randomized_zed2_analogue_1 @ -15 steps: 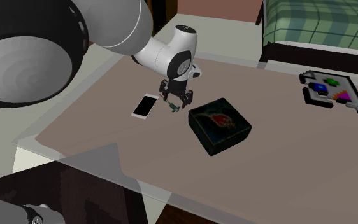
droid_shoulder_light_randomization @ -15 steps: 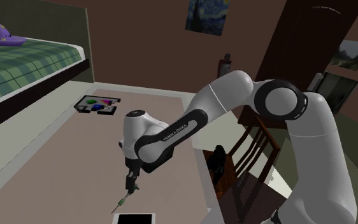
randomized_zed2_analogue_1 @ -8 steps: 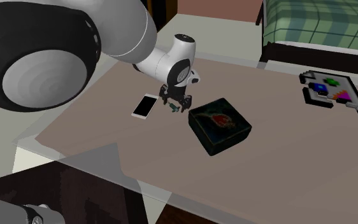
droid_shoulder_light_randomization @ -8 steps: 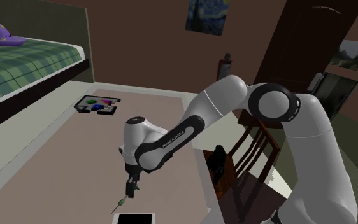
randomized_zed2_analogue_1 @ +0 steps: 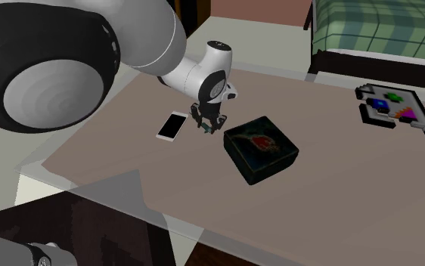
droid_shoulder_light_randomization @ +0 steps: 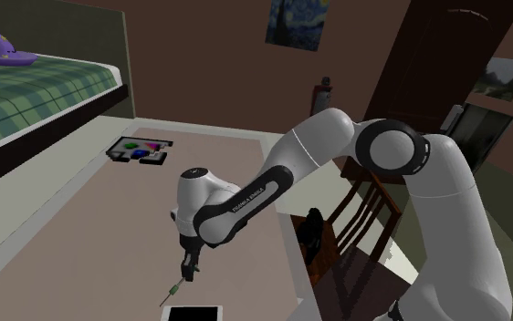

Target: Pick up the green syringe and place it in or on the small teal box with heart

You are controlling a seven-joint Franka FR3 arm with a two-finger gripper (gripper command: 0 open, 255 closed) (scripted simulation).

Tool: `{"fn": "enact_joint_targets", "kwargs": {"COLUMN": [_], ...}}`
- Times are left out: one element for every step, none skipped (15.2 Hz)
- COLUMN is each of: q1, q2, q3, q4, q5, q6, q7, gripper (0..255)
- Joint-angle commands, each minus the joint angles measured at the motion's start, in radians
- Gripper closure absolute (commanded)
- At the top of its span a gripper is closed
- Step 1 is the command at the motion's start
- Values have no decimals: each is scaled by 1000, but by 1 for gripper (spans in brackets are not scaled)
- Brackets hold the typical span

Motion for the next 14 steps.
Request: {"fn": "enact_joint_targets", "kwargs": {"q1": [0, 0, 0, 0, 0, 0, 0, -3, -6, -9, -12, -15, -18, -21], "q2": [0, 0, 0, 1, 1, 1, 0, -10, -20, -30, -40, -49, -59, -69], "q3": [0, 0, 0, 0, 0, 0, 0, 4, 8, 12, 16, 20, 24, 28], "q4": [0, 0, 0, 0, 0, 0, 0, -2, -3, -5, -6, -7, -7, -8], "q5": [0, 0, 0, 0, 0, 0, 0, 4, 8, 12, 17, 21, 25, 29], "q6": [0, 0, 0, 0, 0, 0, 0, -8, -16, -25, -33, -42, -51, -59], "q7": [0, 0, 0, 0, 0, 0, 0, -1, -3, -5, -6, -8, -10, -11], "gripper": [255, 255, 255, 255, 255, 255, 255, 255, 255, 255, 255, 255, 255, 255]}}
